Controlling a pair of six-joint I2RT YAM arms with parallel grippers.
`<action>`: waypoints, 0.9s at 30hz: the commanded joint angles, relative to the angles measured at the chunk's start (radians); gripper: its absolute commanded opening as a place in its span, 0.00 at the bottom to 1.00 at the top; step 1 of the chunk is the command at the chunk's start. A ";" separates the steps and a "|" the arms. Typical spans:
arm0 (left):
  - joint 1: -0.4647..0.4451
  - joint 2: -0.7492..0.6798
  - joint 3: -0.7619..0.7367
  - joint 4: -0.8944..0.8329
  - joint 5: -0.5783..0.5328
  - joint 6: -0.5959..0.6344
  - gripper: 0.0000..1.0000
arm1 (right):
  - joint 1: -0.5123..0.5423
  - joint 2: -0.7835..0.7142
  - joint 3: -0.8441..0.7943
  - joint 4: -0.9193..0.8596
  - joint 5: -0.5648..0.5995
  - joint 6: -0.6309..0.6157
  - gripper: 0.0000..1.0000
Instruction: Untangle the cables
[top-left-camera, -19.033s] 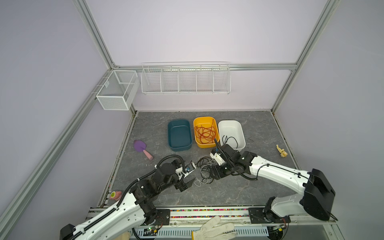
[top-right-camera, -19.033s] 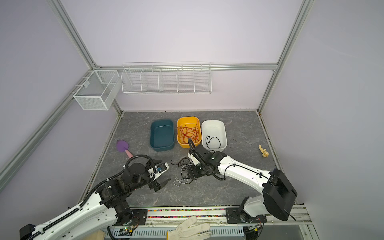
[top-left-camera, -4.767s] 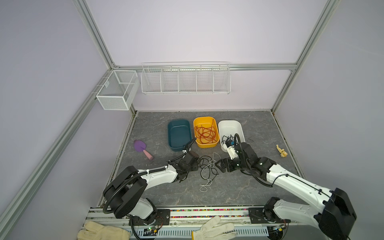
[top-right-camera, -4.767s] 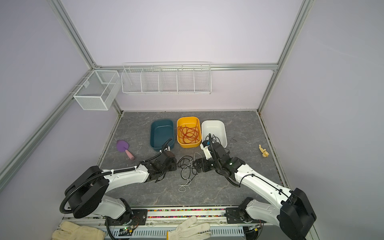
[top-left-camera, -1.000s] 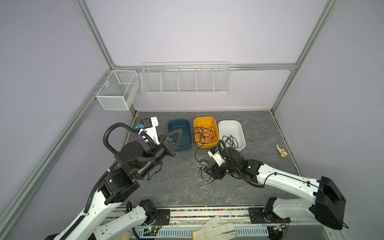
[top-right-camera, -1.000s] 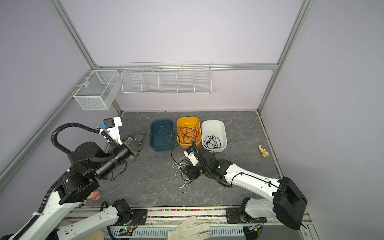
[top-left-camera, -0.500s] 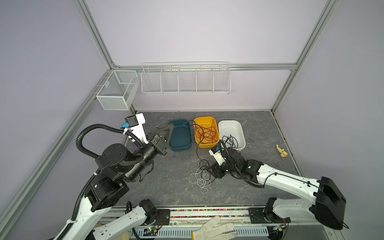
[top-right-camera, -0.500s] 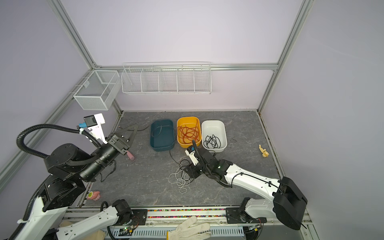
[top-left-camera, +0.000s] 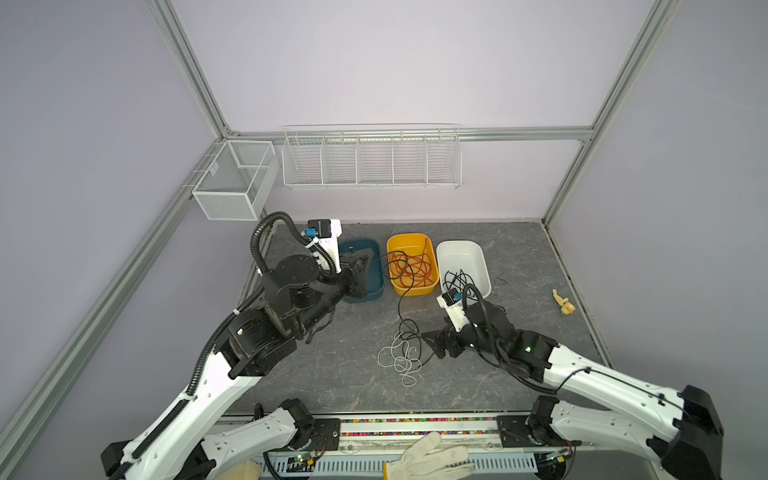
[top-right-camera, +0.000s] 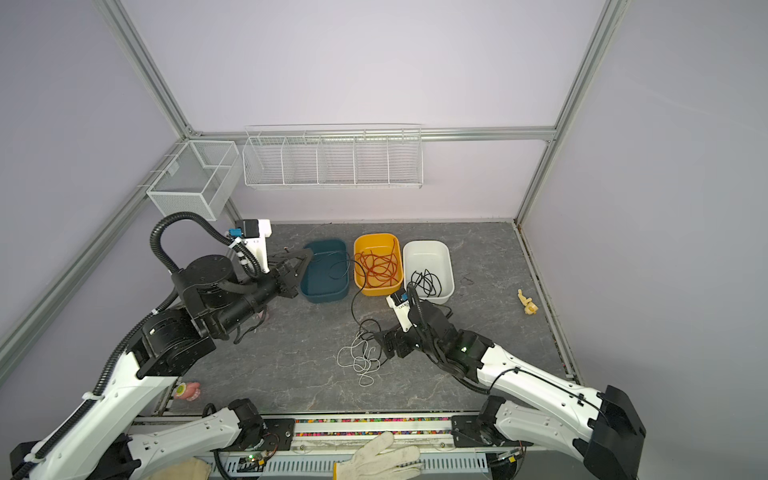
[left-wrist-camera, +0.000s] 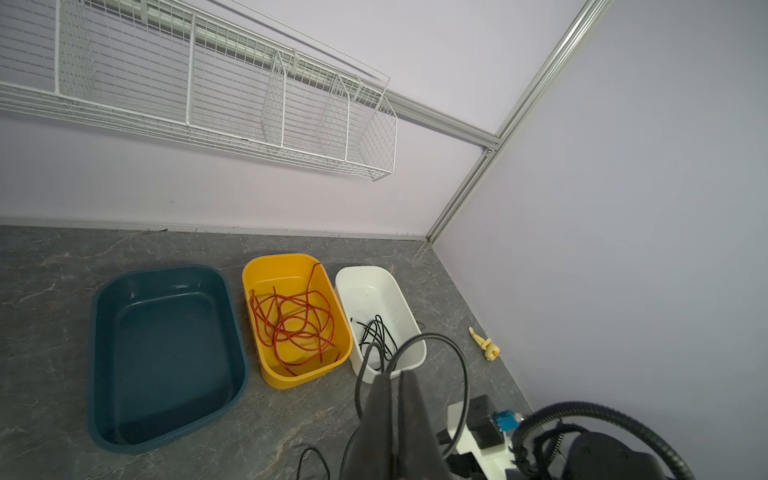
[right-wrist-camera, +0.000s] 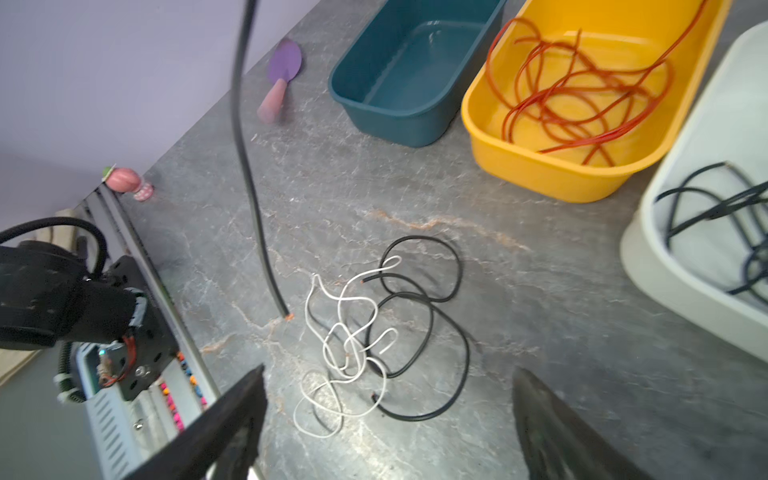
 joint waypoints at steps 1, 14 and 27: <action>0.003 0.056 0.085 -0.003 0.020 0.070 0.00 | -0.001 -0.087 -0.043 0.016 0.149 0.024 0.89; 0.022 0.504 0.457 0.067 0.164 0.188 0.00 | -0.059 -0.403 -0.132 -0.094 0.478 0.157 0.89; 0.039 0.975 0.838 0.075 0.274 0.210 0.00 | -0.094 -0.767 -0.215 -0.220 0.713 0.270 0.89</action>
